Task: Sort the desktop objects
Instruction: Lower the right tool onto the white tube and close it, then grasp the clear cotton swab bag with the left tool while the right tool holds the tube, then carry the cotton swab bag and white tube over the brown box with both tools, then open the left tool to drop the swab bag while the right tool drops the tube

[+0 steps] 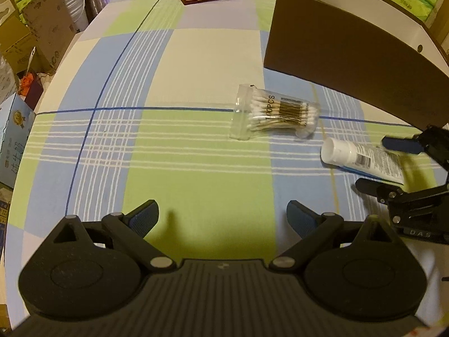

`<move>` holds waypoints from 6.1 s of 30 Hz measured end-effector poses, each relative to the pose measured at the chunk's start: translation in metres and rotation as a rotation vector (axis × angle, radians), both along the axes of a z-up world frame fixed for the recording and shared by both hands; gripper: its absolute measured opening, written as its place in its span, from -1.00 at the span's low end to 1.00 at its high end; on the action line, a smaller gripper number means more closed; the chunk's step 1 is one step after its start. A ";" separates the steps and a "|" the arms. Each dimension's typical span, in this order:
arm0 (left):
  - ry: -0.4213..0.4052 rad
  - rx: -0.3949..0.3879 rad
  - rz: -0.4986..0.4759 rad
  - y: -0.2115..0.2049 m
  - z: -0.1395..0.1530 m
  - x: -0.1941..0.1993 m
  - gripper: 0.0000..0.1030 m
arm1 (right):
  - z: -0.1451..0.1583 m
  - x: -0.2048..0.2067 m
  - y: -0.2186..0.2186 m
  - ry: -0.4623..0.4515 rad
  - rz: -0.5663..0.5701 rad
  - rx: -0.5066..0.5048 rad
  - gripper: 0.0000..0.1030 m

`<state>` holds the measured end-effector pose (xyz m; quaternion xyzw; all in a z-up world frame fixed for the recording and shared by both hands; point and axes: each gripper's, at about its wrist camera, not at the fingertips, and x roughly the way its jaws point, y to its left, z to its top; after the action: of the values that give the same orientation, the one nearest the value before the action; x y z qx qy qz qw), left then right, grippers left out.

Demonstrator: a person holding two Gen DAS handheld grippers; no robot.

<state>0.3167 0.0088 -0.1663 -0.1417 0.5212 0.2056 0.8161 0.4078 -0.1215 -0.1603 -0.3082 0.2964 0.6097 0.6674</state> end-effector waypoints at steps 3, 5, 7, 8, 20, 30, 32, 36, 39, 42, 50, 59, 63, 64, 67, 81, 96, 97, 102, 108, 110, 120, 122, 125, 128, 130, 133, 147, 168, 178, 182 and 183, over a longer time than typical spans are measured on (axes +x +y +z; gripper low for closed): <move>-0.010 -0.010 -0.005 0.003 0.001 0.005 0.86 | 0.002 -0.001 -0.001 -0.031 -0.011 -0.014 -0.25; -0.022 -0.034 -0.003 0.006 0.002 0.010 0.86 | 0.005 0.003 -0.004 0.018 -0.053 -0.025 -0.42; -0.036 -0.061 0.005 0.008 0.004 0.016 0.86 | 0.007 0.003 -0.009 0.034 -0.098 -0.048 -0.63; -0.044 -0.072 0.008 0.009 0.004 0.020 0.86 | 0.006 0.002 -0.013 0.034 -0.132 -0.058 -0.64; -0.059 -0.066 0.013 0.020 0.007 0.054 0.86 | 0.007 0.002 -0.014 -0.010 -0.061 -0.004 0.17; -0.054 -0.083 0.044 0.024 0.004 0.053 0.86 | 0.000 0.000 -0.005 -0.034 -0.170 -0.093 -0.15; -0.067 -0.089 0.044 0.023 0.006 0.057 0.87 | 0.002 0.007 -0.015 -0.009 -0.278 -0.105 -0.15; -0.083 -0.086 0.043 0.021 0.008 0.074 0.87 | 0.006 0.029 -0.041 0.027 -0.486 -0.112 -0.15; -0.096 -0.092 0.056 0.021 0.006 0.093 0.87 | 0.009 0.043 -0.059 0.062 -0.570 -0.092 -0.14; -0.086 -0.095 0.080 0.023 -0.002 0.115 0.87 | 0.011 0.050 -0.071 0.073 -0.615 -0.087 -0.14; -0.015 -0.097 -0.024 0.018 -0.022 0.112 0.77 | 0.013 0.053 -0.087 0.076 -0.640 -0.077 -0.13; -0.020 -0.074 -0.077 0.047 -0.021 0.047 0.55 | 0.005 0.051 -0.080 0.064 -0.615 -0.093 -0.10; -0.056 -0.040 -0.114 0.042 -0.013 0.047 0.48 | 0.005 0.052 -0.079 0.068 -0.609 -0.095 -0.10; -0.062 -0.031 -0.134 0.039 -0.012 0.051 0.48 | 0.005 0.052 -0.078 0.067 -0.606 -0.096 -0.10; -0.070 -0.027 -0.179 0.033 -0.015 0.065 0.42 | 0.005 0.052 -0.078 0.067 -0.602 -0.098 -0.10; -0.068 0.033 -0.233 0.015 -0.027 0.075 -0.47 | 0.003 0.052 -0.076 0.062 -0.586 -0.079 0.02; -0.029 0.011 -0.196 -0.006 -0.019 0.031 -0.52 | 0.005 0.048 -0.053 0.048 -0.497 -0.095 -0.35; -0.025 0.008 -0.196 -0.007 -0.018 0.031 -0.52 | 0.006 0.045 -0.052 0.046 -0.498 -0.102 -0.38; -0.022 -0.017 -0.197 -0.015 -0.017 0.030 -0.52 | 0.009 0.032 -0.049 0.078 -0.494 -0.137 -0.40; -0.020 -0.057 -0.217 -0.030 -0.012 0.028 -0.54 | 0.013 0.024 -0.055 0.162 -0.479 -0.148 -0.41; -0.028 -0.061 -0.232 -0.035 -0.008 0.028 -0.54 | 0.015 0.022 -0.057 0.196 -0.474 -0.143 -0.41; -0.155 -0.068 -0.319 -0.054 0.041 0.044 -0.55 | 0.049 0.026 -0.073 0.315 -0.483 -0.050 -0.41; -0.195 -0.060 -0.338 -0.054 0.056 0.054 -0.55 | 0.064 0.035 -0.074 0.317 -0.492 -0.009 -0.41; -0.255 -0.048 -0.360 -0.053 0.080 0.076 -0.55 | 0.090 0.050 -0.074 0.305 -0.496 0.055 -0.41; -0.313 -0.033 -0.383 -0.050 0.100 0.101 -0.55 | 0.113 0.070 -0.068 0.297 -0.502 0.114 -0.41; -0.346 -0.027 -0.400 -0.049 0.112 0.120 -0.55 | 0.126 0.084 -0.063 0.281 -0.507 0.144 -0.41; -0.367 -0.024 -0.423 -0.050 0.124 0.153 -0.55 | 0.140 0.107 -0.050 0.242 -0.520 0.174 -0.41; -0.267 -0.028 -0.485 -0.054 0.095 0.289 -0.55 | 0.125 0.217 0.012 0.167 -0.601 0.074 -0.41; -0.209 -0.040 -0.480 -0.046 0.038 0.370 -0.44 | 0.080 0.272 0.051 0.109 -0.604 -0.050 -0.41; -0.200 -0.040 -0.470 -0.035 0.037 0.365 -0.35 | 0.075 0.277 0.057 0.081 -0.597 -0.067 -0.41; -0.198 -0.040 -0.462 -0.031 0.039 0.360 -0.32 | 0.073 0.276 0.059 0.054 -0.593 -0.071 -0.39; -0.198 -0.037 -0.462 -0.031 0.039 0.359 -0.29 | 0.073 0.276 0.060 0.046 -0.594 -0.068 -0.39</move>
<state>0.6752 -0.0220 -0.1270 -0.0531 0.4609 -0.0107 0.8858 0.6840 -0.0617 -0.0874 -0.2162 0.4090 0.3840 0.7990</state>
